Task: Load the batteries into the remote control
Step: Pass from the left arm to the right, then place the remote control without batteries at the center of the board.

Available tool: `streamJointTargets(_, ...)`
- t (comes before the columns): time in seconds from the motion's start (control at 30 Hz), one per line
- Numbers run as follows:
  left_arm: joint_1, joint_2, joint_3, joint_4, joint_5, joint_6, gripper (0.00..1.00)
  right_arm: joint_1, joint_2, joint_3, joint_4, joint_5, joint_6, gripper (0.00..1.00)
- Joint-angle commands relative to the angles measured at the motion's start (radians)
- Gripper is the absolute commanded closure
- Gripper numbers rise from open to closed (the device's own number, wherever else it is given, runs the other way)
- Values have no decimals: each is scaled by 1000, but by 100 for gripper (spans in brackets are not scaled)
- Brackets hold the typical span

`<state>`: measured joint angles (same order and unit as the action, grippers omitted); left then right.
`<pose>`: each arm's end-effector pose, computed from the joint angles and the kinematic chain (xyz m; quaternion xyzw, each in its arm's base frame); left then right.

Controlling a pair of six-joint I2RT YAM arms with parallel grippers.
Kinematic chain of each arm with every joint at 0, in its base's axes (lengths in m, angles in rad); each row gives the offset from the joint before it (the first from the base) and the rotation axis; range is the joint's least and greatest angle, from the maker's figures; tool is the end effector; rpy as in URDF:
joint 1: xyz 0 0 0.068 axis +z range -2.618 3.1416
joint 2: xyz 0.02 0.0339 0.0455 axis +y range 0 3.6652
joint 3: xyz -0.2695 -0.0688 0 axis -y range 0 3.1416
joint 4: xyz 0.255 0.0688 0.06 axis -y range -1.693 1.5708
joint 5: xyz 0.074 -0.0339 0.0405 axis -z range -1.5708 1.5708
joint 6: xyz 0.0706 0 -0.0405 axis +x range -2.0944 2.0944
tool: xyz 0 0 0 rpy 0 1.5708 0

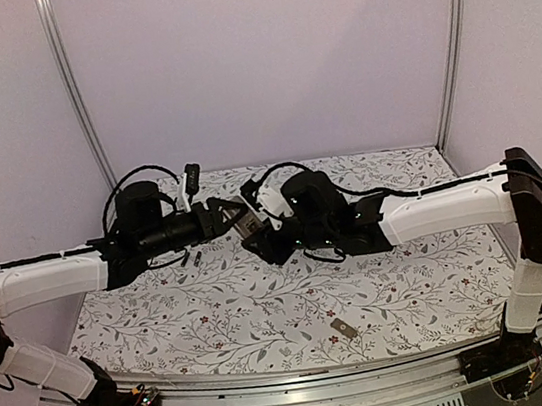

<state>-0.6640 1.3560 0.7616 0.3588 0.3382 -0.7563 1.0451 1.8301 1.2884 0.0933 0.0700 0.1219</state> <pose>0.2566 -0.2305 0.2509 0.0684 0.7781 -0.4981 0.3766 0.2395 0.4029 0.2313 -0.3602 0.7658 0.2683 0.4602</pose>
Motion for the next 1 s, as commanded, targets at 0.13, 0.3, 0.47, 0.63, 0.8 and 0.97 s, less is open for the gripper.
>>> streamJointTargets(0.13,-9,-60,92,-282,-228,145,0,-23,-17,-26,-153,128,10,73)
streamJointTargets(0.3,-6,-126,97,-394,-376,191,0,-74,22,-29,-300,106,127,73)
streamJointTargets(0.47,-4,-147,86,-453,-410,198,0,-85,96,4,-417,53,168,72)
streamJointTargets(0.63,-2,-138,88,-472,-400,195,0,-85,188,48,-523,36,199,70)
streamJointTargets(0.8,-2,-130,94,-478,-394,202,0,-86,223,52,-544,24,209,64)
streamJointTargets(0.97,1,-133,102,-496,-400,211,0,-88,230,58,-573,24,207,58)
